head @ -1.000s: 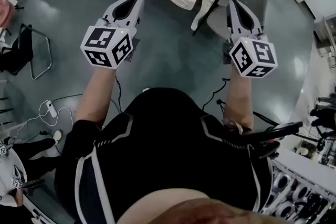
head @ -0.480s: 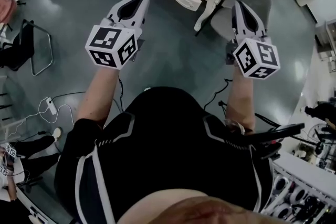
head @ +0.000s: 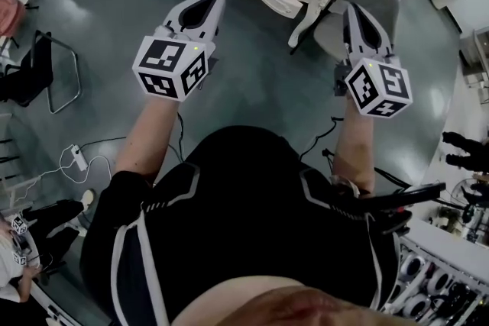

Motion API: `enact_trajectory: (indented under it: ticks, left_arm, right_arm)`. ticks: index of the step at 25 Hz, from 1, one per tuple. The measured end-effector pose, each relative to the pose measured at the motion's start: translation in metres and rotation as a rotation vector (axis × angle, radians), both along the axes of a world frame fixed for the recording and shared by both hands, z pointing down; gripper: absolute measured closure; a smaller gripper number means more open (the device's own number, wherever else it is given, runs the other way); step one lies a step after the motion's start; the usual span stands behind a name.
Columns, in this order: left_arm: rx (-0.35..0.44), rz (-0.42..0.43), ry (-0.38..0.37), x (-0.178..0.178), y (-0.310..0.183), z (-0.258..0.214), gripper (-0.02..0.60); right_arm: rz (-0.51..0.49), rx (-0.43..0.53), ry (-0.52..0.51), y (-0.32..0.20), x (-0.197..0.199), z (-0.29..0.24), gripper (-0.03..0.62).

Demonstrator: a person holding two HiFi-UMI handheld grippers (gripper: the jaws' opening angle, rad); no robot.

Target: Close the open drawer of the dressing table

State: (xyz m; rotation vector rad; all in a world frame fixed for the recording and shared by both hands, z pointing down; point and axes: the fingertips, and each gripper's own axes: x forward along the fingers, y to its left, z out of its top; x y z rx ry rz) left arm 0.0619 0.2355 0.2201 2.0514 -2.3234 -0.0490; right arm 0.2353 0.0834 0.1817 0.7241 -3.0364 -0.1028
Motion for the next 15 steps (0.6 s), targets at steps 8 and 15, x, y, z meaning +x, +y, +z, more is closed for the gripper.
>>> enact_trajectory:
  ticks: [8,15]
  left_arm:
    - [-0.002,0.003,0.009,-0.029,0.021,0.012,0.578]
    - [-0.003,-0.039,0.015,-0.060,0.021,0.020,0.578]
  right_arm:
    - [-0.003,-0.007,0.003,0.022,-0.029,0.012,0.589]
    - [-0.036,-0.010,0.006,0.013,-0.065,0.018,0.589]
